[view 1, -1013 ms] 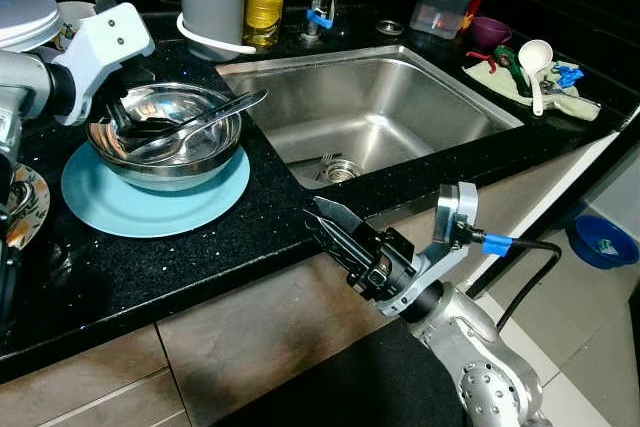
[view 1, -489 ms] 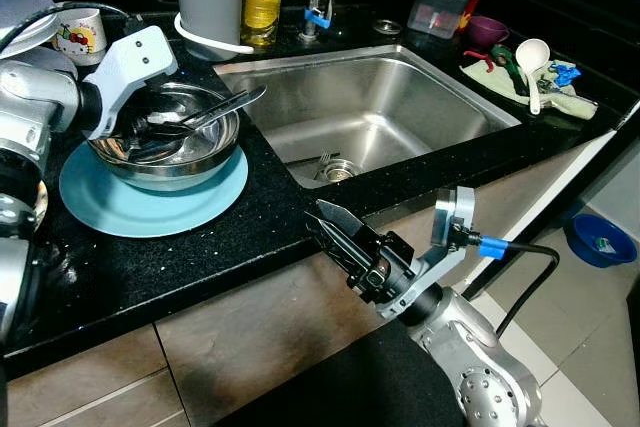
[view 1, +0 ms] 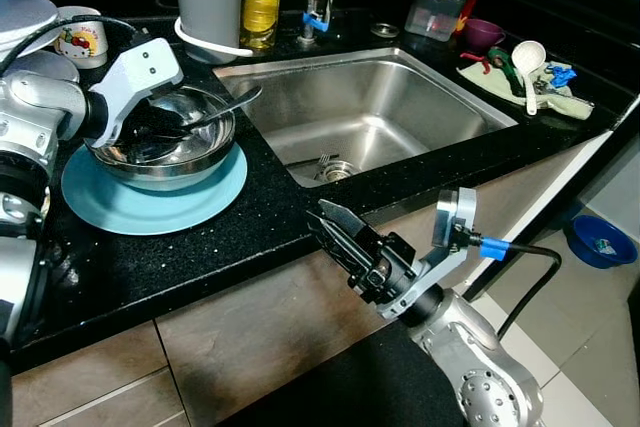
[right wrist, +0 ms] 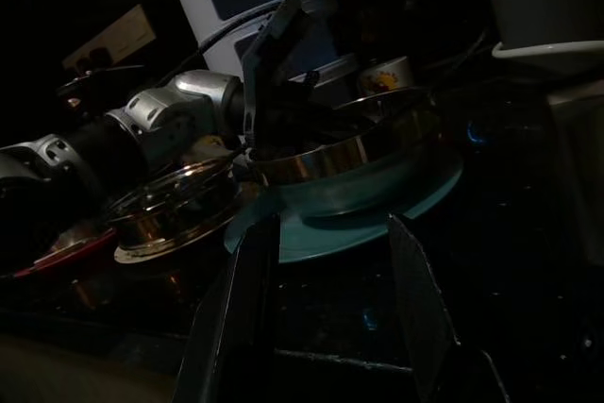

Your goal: Kitchen organization

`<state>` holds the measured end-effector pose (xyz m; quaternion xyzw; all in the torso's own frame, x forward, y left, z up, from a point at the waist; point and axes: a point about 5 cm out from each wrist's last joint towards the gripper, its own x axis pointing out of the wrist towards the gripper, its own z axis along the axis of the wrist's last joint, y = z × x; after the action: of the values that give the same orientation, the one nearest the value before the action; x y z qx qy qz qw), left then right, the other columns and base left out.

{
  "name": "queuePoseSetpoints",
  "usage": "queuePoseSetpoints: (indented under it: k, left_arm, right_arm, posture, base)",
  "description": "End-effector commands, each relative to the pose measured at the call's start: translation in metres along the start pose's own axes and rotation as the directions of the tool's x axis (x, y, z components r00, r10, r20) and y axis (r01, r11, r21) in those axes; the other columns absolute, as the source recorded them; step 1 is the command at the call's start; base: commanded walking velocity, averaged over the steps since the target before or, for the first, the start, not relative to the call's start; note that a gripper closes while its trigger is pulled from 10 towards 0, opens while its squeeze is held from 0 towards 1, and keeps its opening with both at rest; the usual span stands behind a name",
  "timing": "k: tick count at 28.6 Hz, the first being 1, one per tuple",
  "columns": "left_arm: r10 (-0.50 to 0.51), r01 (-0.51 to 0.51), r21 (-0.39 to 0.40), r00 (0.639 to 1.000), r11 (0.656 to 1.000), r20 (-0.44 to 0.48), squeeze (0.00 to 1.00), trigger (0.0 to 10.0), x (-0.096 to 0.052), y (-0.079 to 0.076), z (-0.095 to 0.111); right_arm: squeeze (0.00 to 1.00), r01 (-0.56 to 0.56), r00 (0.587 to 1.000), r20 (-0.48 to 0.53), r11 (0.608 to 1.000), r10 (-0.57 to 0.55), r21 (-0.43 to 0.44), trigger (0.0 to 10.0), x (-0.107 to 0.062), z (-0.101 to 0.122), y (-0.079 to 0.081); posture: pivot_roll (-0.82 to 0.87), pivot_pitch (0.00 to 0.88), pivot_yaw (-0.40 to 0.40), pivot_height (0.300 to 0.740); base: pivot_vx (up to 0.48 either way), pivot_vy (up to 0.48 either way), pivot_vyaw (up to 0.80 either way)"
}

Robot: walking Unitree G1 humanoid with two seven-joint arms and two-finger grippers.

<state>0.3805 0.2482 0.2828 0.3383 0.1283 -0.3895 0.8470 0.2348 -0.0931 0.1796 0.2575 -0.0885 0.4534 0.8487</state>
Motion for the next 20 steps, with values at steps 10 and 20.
queuePoseSetpoints:
  k: [10,20]
  left_arm:
    - [-0.02,0.021,-0.023,1.0,1.0,0.021,0.0,0.0,0.004,-0.002,0.002]
    - [-0.017,0.077,-0.142,0.925,0.987,0.38,0.0,0.0,-0.015,0.009,0.046]
  right_arm:
    - [0.0,0.021,1.0,-0.012,1.0,-0.022,-0.009,10.0,-0.002,-0.001,-0.002]
    - [0.0,0.021,1.0,-0.01,1.0,-0.021,-0.016,10.0,0.0,0.001,-0.004]
  posture:
    - [0.12,0.031,-0.096,0.74]
    - [0.12,0.023,-0.1,0.74]
  base:
    - [0.0,0.0,0.0]
    - [0.0,0.0,0.0]
